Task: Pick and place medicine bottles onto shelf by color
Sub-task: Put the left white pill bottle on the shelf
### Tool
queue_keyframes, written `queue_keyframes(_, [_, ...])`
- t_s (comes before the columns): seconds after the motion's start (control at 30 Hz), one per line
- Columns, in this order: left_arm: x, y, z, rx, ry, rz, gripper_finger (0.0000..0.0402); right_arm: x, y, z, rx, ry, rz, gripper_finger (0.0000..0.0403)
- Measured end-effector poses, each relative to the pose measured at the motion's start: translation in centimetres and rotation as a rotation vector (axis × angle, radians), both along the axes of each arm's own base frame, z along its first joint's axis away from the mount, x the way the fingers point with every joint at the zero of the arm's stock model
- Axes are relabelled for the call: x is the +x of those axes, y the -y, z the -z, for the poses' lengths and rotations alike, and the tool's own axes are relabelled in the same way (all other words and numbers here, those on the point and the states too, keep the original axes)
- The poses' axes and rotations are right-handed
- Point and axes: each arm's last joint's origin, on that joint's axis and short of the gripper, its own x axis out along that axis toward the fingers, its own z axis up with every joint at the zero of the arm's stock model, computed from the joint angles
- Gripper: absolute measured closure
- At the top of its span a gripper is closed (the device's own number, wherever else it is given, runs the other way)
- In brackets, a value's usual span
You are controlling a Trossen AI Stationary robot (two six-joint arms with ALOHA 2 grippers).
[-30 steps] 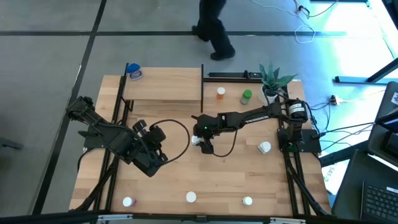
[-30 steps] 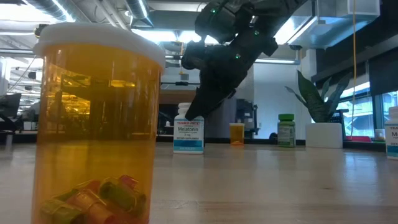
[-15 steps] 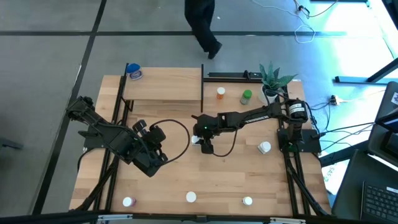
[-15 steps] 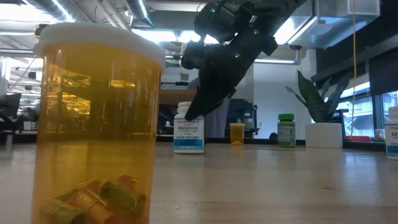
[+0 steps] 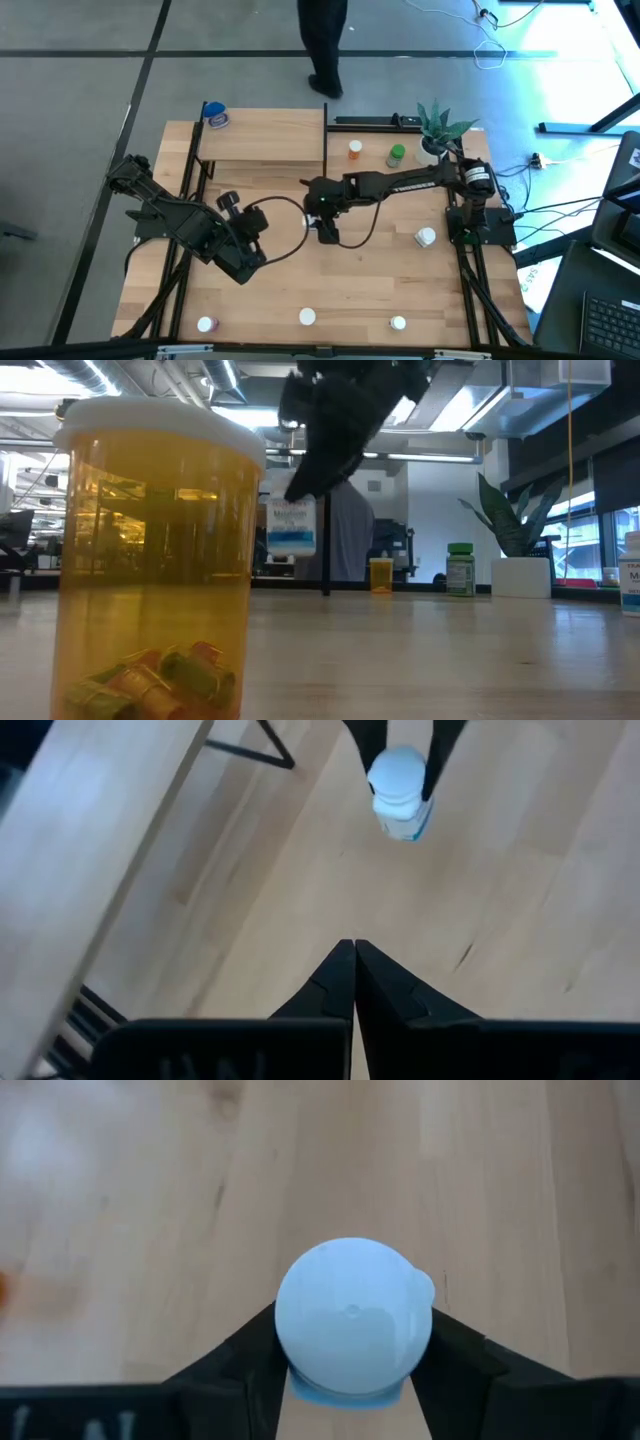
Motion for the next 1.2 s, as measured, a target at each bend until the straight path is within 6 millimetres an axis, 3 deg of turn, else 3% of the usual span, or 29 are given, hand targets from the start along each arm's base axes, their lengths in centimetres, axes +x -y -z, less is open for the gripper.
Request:
queue_keyframes(0.33, [0.3, -0.6, 0.0, -0.013, 0.011, -0.049, 0.0401, 0.4, -0.1, -4.9, -0.039, -0.012, -0.035, 0.0227])
queue_keyframes(0.6, [-2.2, -1.6, -2.1, -0.043, 0.108, -0.081, 0.0401, 0.2, 2.1, -9.7, -0.121, 0.023, -0.01, 0.0226])
queue_keyframes(0.8, [-4.8, -3.6, -4.3, -0.087, 0.197, -0.1, 0.0401, 0.0, 5.7, -12.9, -0.173, 0.116, 0.021, 0.0226])
queue_keyframes(1.0, [-6.4, -5.7, -5.6, -0.12, 0.245, -0.142, 0.0401, -1.2, 11.2, -15.4, -0.229, 0.191, 0.097, 0.0226])
queue_keyframes(1.2, [-6.7, -6.4, -5.8, -0.113, 0.236, -0.152, 0.0401, -2.8, 16.6, -15.4, -0.181, 0.218, 0.079, 0.0226])
